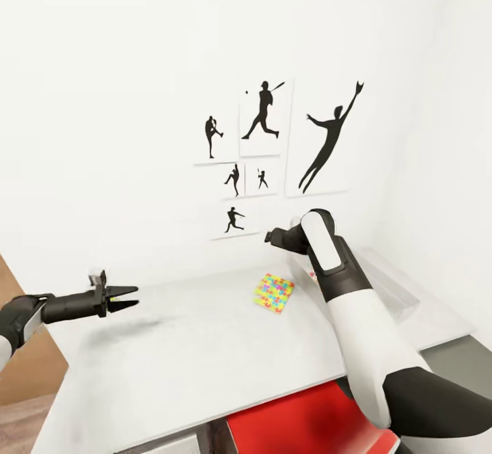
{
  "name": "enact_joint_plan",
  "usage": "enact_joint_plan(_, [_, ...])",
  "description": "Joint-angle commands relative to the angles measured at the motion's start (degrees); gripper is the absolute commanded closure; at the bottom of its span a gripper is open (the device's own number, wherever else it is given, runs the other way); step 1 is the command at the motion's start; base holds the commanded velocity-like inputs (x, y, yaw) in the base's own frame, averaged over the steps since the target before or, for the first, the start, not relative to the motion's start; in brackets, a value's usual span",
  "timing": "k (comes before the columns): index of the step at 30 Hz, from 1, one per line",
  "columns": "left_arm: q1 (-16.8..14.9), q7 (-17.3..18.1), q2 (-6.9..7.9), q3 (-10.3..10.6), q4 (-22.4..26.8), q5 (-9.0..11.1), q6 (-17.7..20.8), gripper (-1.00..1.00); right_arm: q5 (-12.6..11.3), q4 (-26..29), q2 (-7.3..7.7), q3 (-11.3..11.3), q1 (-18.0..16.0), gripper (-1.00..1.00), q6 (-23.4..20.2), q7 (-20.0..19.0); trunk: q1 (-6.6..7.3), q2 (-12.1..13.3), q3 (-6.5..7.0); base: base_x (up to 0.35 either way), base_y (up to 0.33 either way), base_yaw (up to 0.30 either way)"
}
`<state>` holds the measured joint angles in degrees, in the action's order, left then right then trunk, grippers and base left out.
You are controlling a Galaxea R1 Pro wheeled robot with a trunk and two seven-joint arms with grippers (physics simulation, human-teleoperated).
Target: Put all the toys in the child's room - the three board games (two on the bed and one on the table), the two jigsaw puzzles on the table, and the tennis ball on the table - inside the toy box on the table in the child's room.
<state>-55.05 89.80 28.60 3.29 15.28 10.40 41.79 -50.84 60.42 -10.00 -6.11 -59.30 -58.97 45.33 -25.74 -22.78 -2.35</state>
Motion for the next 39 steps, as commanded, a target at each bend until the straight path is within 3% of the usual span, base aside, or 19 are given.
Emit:
enact_joint_plan(1, [0.0, 0.2, 0.95, 0.5, 0.0, 0.3, 0.4, -1.0, -0.5, 0.0, 0.0, 0.0, -0.2, -1.0, -0.1, 0.6, -0.04, -0.1, -0.19, 0.0, 0.0, 0.266])
enact_joint_plan(3, [0.0, 0.2, 3.61, 0.8, 0.0, 0.3, -0.2, -1.0, -0.5, -0.5, 0.0, 0.0, -0.6, -1.0, -0.1, 0.6, -0.04, -0.1, -0.28, 0.0, 0.0, 0.266])
enact_joint_plan(7, [0.0, 0.2, 6.39, 0.9, 0.0, 0.3, -0.6, -1.0, -0.5, -1.1, 0.0, 0.0, -0.8, -1.0, -0.1, 0.6, -0.04, -0.1, -0.45, 0.0, 0.0, 0.265])
enact_joint_plan(22, [0.0, 0.2, 11.03, 0.9, 0.0, 0.3, -1.2, -1.0, -0.5, -1.7, 0.0, 0.1, -0.8, -1.0, -0.1, 3.8, -0.04, -0.1, -0.7, 0.0, 0.0, 0.053])
enact_joint_plan(29, [0.0, 0.2, 12.7, 0.9, -0.1, 0.1, -2.1, -1.0, -0.4, -6.4, 0.0, 0.4, -0.8, -1.0, 0.0, 4.3, -0.04, -0.1, -0.96, 0.0, 0.0, 0.0])
enact_joint_plan(39, [0.0, 0.2, 15.44, 0.9, -0.3, 0.1, -3.4, -1.0, -0.3, -7.4, 0.0, 0.2, -0.8, -1.0, 0.5, 4.3, -0.04, -0.1, -1.16, 0.0, 0.0, 0.0])
